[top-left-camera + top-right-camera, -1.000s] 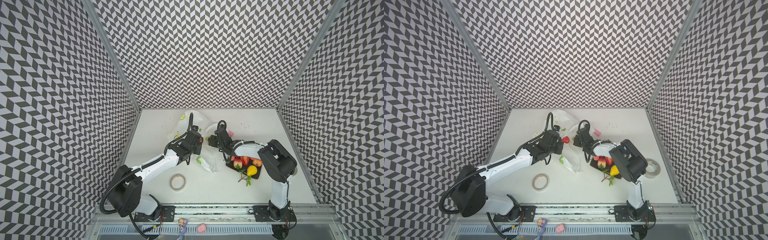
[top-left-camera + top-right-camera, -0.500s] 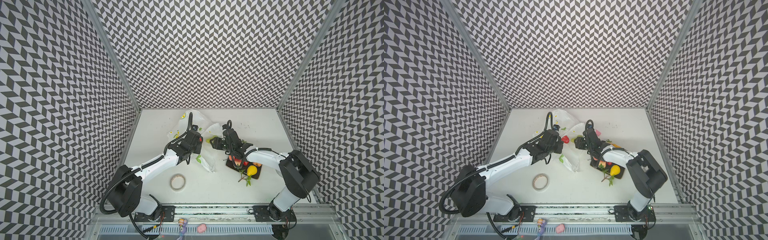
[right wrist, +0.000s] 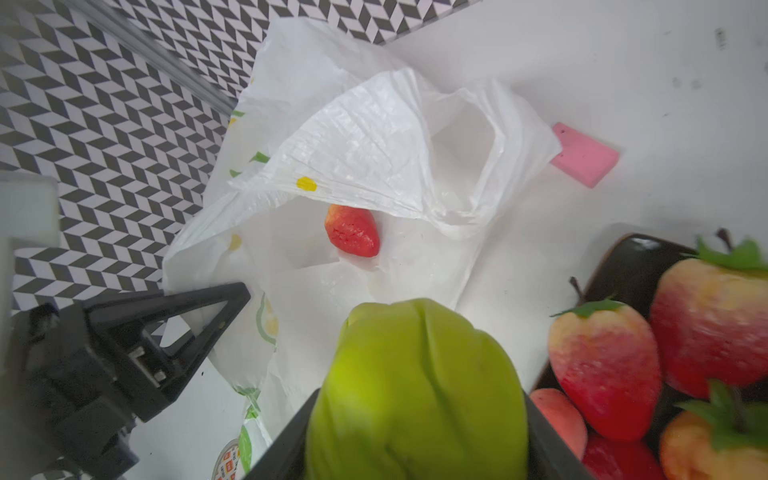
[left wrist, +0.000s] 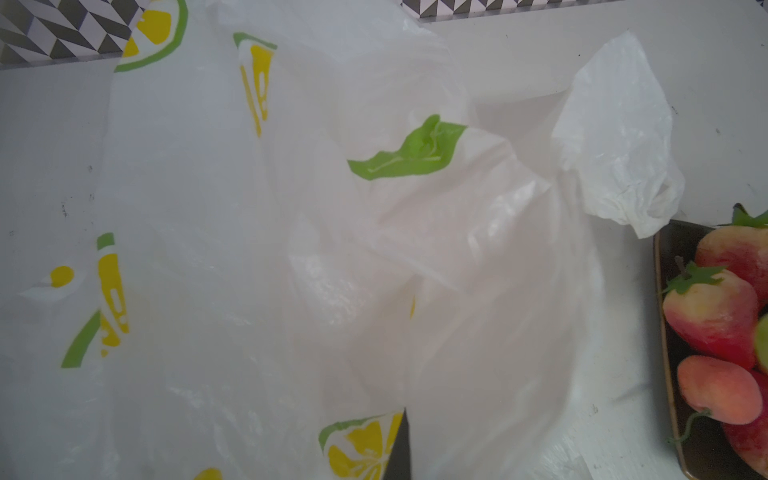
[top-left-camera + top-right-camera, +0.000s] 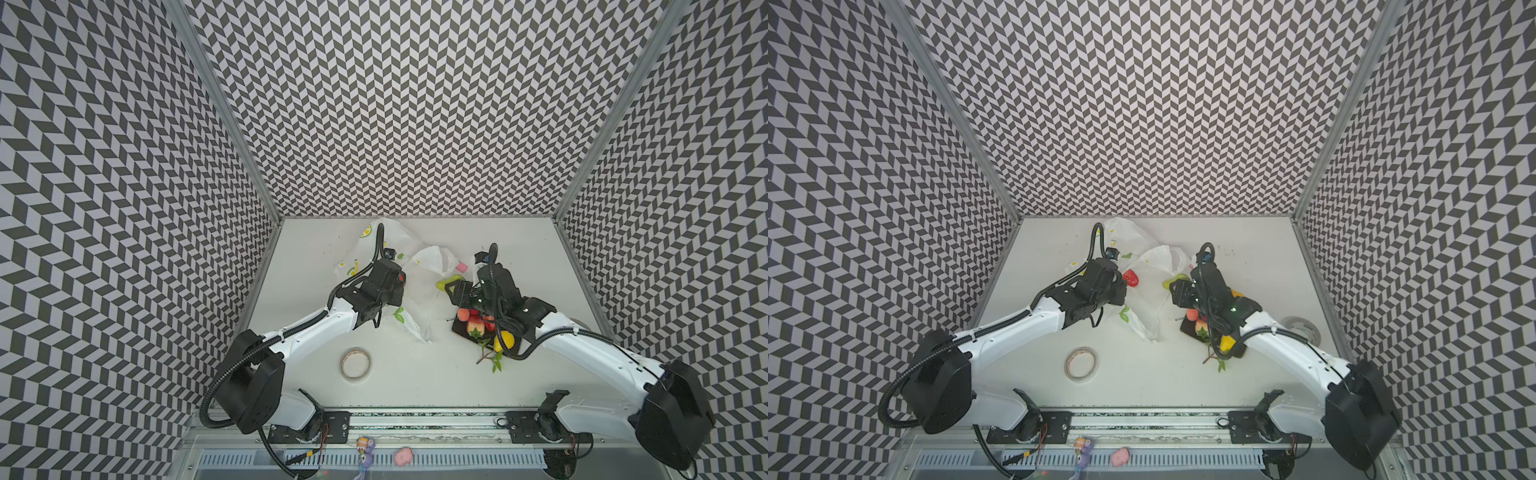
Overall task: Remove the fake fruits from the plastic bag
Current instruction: 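Move the green pear over the dark tray and open the right gripper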
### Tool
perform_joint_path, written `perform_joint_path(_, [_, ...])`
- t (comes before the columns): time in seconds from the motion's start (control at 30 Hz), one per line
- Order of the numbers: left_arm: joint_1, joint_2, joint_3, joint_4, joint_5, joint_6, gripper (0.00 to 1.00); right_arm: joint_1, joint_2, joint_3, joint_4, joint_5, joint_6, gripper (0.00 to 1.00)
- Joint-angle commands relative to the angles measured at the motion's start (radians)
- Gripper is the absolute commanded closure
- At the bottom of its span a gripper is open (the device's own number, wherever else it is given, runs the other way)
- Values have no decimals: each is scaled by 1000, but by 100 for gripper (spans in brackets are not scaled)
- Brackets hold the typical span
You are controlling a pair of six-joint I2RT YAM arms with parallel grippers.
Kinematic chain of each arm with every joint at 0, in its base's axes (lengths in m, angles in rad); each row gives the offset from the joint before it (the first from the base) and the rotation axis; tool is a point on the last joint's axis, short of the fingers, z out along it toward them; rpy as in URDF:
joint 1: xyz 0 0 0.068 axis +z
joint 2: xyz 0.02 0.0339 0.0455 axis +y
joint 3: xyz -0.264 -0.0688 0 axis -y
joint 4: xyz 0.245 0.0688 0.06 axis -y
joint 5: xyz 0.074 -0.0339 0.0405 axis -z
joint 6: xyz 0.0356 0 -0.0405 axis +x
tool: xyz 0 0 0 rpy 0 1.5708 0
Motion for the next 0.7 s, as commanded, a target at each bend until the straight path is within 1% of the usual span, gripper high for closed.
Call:
perform_joint_path(0.0, [3, 8, 8, 31, 0, -18, 100, -49, -87, -36, -57, 86, -11, 63])
perform_joint_path(0.13, [3, 8, 2, 32, 2, -17, 100, -163, -121, -65, -72, 64, -59, 63])
perform_joint_path(0.27, [3, 7, 0, 30, 6, -14, 100, -241, -90, -91, -44, 21, -108, 63])
perform_joint_path(0.53, [3, 7, 0, 13, -1, -6, 100, -322, -9, -132, 58, -47, -159, 63])
perform_joint_path(0.67, [3, 8, 8, 5, -6, -3, 100, -349, 40, -129, 76, -84, -180, 63])
